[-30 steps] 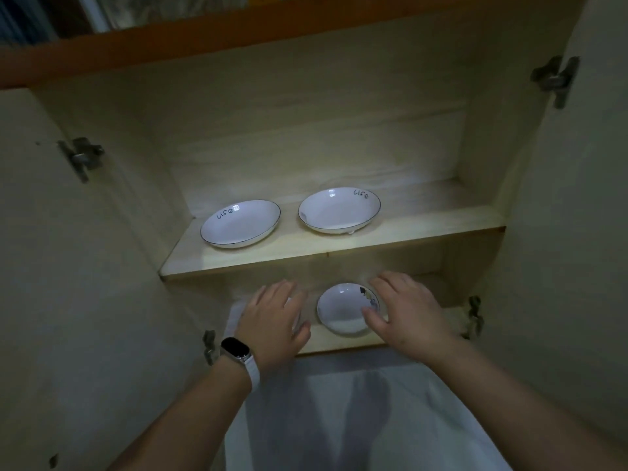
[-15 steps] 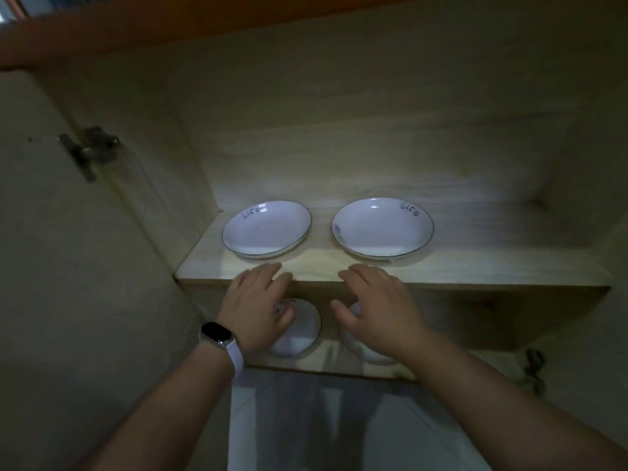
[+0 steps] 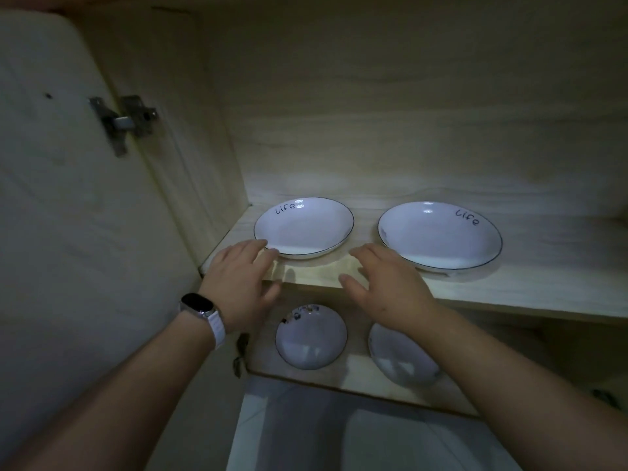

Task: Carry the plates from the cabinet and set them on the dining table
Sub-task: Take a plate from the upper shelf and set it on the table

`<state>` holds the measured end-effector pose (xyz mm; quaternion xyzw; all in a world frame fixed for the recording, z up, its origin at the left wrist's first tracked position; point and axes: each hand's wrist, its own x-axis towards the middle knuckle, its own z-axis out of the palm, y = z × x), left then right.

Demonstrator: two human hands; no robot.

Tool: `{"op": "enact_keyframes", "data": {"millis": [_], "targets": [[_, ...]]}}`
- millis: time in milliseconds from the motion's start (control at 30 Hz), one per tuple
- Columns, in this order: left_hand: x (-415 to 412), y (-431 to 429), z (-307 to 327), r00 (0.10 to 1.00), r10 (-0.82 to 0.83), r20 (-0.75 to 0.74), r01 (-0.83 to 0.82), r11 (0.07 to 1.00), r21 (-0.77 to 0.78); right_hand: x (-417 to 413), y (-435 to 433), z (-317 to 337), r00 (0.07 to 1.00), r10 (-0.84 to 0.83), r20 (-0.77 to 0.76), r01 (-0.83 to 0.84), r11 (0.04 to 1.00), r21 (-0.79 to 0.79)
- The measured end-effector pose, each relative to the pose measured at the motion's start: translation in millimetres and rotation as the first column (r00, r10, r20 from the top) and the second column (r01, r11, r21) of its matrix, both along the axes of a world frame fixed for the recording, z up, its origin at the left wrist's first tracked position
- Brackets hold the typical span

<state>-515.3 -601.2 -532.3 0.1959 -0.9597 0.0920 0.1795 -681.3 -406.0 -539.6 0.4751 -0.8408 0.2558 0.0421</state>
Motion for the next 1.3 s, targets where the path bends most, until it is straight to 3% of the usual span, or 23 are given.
{"op": "enact_keyframes", "data": {"millis": [300,533,700,1133,1300], "targets": [[-6,-53,-23,0.989,0.047,-0.138,-0.015,0.975,0.222,-7,-58,-4,0.968,-0.09,0.236,0.117,0.988,-0.103],[-24,-79,-28,0.949,0.224,-0.221,-0.052,0.805,0.591,-15,-93,9,0.807,-0.217,0.549,0.326,0.939,-0.108],[-37,-83,-23,0.925,0.288,-0.247,-0.014,0.677,0.736,-26,-102,2,0.68,-0.209,0.703,0.423,0.895,-0.143],[-56,-93,-9,0.939,0.3,-0.17,0.0,0.493,0.87,-37,-113,10,0.551,-0.271,0.789,0.44,0.898,0.001],[-58,-82,-4,0.924,0.347,-0.163,-0.021,0.471,0.882,-27,-107,15,0.583,-0.249,0.774,0.435,0.9,-0.038]]}}
